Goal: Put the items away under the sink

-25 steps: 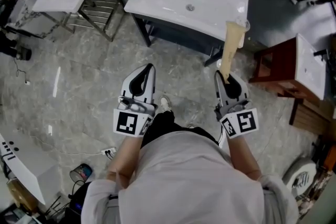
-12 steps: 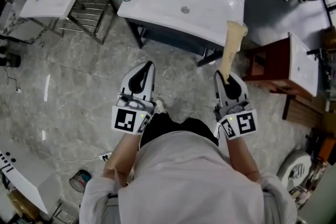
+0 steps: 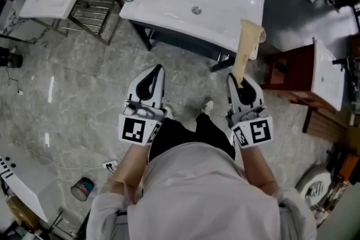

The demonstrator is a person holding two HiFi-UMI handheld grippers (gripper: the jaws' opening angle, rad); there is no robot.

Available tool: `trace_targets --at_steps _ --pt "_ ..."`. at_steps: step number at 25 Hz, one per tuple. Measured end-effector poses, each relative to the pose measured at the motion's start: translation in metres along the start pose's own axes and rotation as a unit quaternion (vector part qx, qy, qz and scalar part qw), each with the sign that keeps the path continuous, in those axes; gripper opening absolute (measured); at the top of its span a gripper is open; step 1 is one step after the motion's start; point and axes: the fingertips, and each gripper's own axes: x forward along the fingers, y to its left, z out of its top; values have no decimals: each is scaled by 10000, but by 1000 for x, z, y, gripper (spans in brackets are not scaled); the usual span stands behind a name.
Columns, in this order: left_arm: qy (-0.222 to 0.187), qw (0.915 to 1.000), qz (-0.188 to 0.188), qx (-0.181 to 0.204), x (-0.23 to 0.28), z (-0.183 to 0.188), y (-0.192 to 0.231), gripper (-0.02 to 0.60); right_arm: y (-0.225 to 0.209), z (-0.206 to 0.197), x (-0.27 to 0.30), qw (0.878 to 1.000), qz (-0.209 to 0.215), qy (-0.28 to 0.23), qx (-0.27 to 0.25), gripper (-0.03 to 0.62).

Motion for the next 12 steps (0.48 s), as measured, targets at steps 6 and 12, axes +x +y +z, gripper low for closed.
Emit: trace_targets --at_steps 6,12 --pt "78 9994 321 140 11 -9 1 3 -14 -29 21 9992 319 235 -53 84" --pt "303 9986 428 89 22 -48 5 3 -18 -74 38 9969 548 556 133 84"
